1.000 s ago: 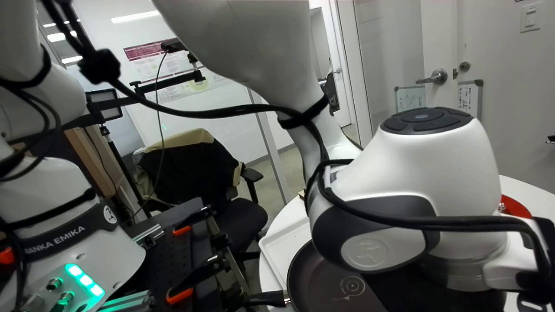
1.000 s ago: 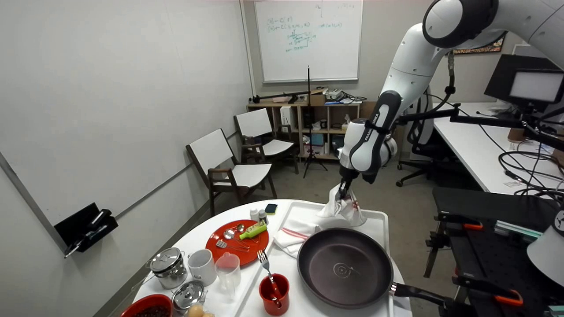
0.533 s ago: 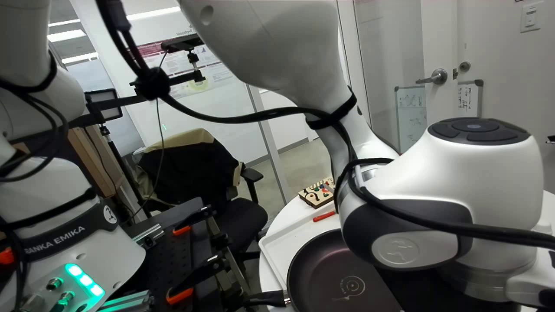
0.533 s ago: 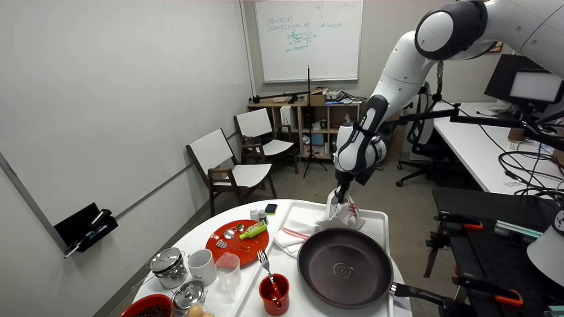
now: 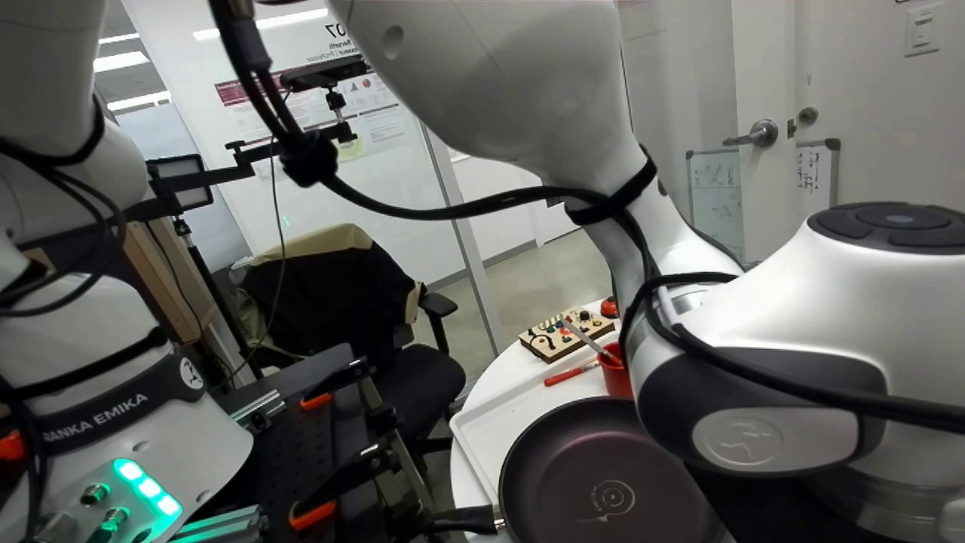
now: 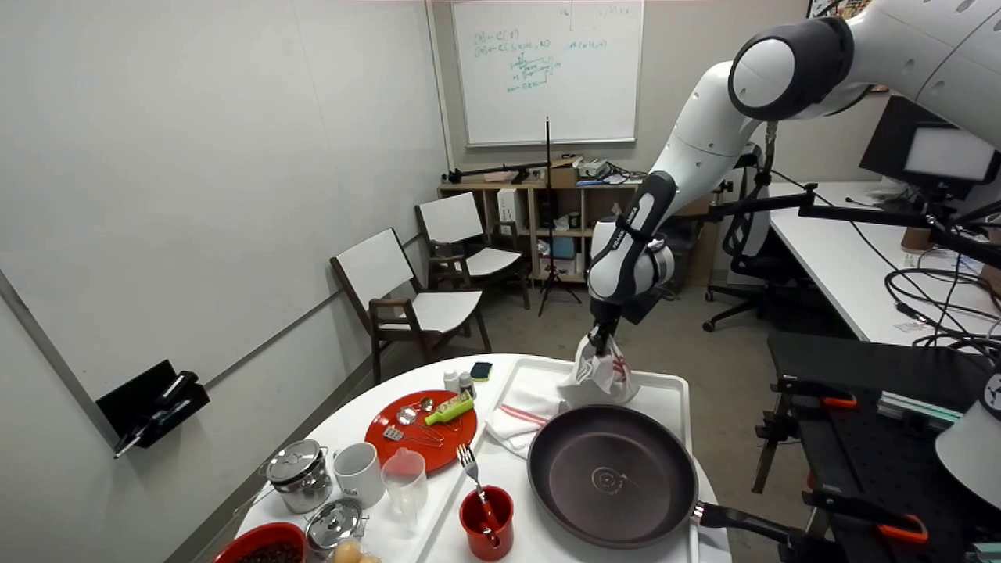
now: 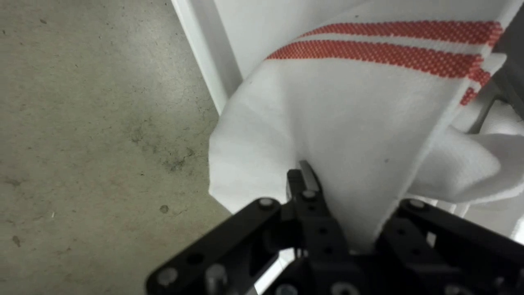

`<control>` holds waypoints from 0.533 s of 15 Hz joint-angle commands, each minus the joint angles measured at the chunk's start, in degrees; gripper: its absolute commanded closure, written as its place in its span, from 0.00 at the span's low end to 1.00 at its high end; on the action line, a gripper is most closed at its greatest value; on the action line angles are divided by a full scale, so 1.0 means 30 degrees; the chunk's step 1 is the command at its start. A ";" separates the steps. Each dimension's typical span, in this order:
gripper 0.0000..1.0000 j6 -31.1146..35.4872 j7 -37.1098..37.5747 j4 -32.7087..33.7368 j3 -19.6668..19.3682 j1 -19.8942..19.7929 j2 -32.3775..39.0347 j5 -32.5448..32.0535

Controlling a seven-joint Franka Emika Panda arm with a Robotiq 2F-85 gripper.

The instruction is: Wipe the pan with the white towel

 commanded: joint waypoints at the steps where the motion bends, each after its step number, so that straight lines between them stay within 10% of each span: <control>1: 0.97 -0.0595 0.0092 0.0973 -0.0377 0.0603 0.0479 0.0629; 8: 0.89 -0.0087 -0.0321 0.0572 -0.0288 0.0486 0.0398 0.0540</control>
